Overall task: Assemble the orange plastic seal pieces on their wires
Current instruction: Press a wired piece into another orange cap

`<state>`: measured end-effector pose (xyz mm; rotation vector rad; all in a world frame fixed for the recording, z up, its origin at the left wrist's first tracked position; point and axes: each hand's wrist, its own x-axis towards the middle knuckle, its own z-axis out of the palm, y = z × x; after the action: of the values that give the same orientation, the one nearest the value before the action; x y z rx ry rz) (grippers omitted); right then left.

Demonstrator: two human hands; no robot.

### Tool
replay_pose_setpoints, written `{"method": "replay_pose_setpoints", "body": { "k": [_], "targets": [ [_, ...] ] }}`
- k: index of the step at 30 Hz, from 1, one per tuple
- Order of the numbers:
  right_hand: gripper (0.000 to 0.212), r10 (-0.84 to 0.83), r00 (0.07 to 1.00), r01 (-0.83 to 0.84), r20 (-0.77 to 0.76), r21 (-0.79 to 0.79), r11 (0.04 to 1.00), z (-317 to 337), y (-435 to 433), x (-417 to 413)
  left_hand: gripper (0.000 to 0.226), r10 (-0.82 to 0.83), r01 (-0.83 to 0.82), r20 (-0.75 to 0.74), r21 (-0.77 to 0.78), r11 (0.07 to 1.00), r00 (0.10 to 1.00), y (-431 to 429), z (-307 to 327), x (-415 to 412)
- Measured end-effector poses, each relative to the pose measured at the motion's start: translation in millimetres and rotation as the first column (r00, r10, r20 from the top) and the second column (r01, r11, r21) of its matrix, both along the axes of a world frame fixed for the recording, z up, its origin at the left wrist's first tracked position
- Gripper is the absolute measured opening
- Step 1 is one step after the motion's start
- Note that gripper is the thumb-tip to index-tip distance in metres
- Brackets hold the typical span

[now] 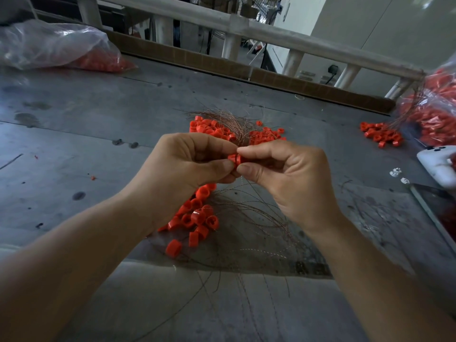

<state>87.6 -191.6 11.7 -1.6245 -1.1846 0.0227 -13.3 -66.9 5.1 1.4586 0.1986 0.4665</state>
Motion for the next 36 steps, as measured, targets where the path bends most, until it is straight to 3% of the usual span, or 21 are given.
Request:
{"method": "replay_pose_setpoints", "body": {
  "k": [10, 16, 23, 36],
  "targets": [
    [0.032, -0.03, 0.997, 0.029, 0.078, 0.01, 1.0, -0.7, -1.5, -0.7, 0.021, 0.04, -0.04, -0.005, 0.015, 0.999, 0.999, -4.0, 1.0, -1.0],
    [0.031, -0.026, 0.988, 0.023, 0.149, 0.019, 1.0, 0.7, -3.8, -0.4, 0.021, -0.041, 0.039, -0.014, -0.099, 0.994, 0.999, -3.7, 3.9, -2.2],
    [0.03, -0.025, 0.98, 0.017, 0.197, 0.041, 0.999, 0.6, -4.1, 0.4, 0.021, -0.076, 0.073, -0.018, -0.122, 0.99, 0.997, -5.1, 5.3, -2.9],
    [0.025, -0.026, 0.979, 0.018, 0.2, 0.039, 0.999, 0.1, -4.6, -0.4, 0.02, -0.052, 0.049, -0.015, -0.121, 0.991, 0.999, -5.9, 3.4, -3.6]
  ]
}}
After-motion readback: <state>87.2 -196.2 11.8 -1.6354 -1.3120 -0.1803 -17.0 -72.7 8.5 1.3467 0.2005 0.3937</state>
